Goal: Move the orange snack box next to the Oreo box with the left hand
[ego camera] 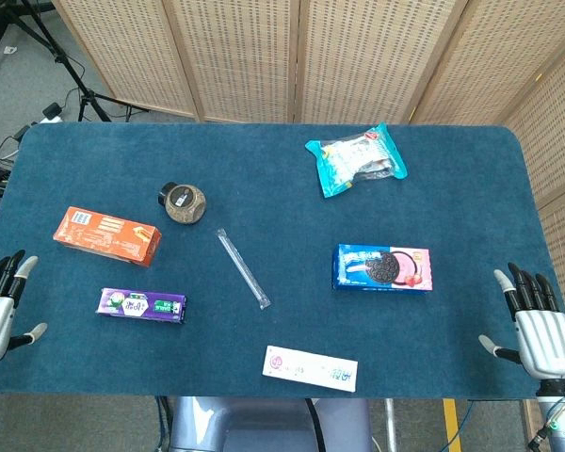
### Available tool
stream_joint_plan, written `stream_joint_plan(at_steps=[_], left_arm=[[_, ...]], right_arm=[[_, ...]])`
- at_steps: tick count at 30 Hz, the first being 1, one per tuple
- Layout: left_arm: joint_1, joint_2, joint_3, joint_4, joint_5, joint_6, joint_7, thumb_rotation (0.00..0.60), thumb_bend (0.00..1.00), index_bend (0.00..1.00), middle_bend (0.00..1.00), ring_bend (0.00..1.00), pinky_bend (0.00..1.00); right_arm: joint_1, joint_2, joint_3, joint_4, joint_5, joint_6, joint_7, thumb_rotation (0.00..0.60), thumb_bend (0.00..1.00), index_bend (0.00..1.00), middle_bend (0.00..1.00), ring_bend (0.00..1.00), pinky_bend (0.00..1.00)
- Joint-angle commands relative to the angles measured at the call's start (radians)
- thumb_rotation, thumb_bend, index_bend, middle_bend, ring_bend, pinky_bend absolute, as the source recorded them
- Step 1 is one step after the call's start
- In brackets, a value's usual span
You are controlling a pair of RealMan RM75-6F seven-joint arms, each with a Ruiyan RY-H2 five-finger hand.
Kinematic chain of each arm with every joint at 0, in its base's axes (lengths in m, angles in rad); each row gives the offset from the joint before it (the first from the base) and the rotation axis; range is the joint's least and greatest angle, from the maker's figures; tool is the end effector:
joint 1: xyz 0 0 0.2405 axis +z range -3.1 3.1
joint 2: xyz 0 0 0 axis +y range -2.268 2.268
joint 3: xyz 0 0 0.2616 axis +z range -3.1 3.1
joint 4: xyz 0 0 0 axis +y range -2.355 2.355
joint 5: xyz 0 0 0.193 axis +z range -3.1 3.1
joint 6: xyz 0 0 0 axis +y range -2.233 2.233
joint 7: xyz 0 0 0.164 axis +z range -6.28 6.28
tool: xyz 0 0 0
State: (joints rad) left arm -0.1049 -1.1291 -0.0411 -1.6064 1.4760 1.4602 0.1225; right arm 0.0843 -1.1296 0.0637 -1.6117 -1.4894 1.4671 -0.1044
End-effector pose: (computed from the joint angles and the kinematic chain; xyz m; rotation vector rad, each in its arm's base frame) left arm -0.3114 0.2046 0.1707 -1.4323 -0.8351 -0.8014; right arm -0.3100 -0.2025 0.1737 1.4085 -0.8405 0.8300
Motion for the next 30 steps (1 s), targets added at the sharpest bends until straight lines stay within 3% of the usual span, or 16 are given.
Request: stream_joint_plan(at_steps=[1, 30], left_arm=[[-0.001, -0.001, 0.000, 0.001, 0.000, -0.001, 0.002, 0.600, 0.12, 0.00, 0.00, 0.00, 0.00], [-0.002, 0.011, 0.004, -0.009, -0.013, -0.016, -0.004, 0.600, 0.13, 0.00, 0.00, 0.00, 0.00]], right_arm=[[0.000, 0.000, 0.001, 0.000, 0.003, -0.001, 0.000, 0.600, 0.05, 0.00, 0.00, 0.00, 0.00], [0.005, -0.014, -0.006, 0.008, -0.005, -0.009, -0.013, 0.600, 0.05, 0.00, 0.00, 0.00, 0.00]])
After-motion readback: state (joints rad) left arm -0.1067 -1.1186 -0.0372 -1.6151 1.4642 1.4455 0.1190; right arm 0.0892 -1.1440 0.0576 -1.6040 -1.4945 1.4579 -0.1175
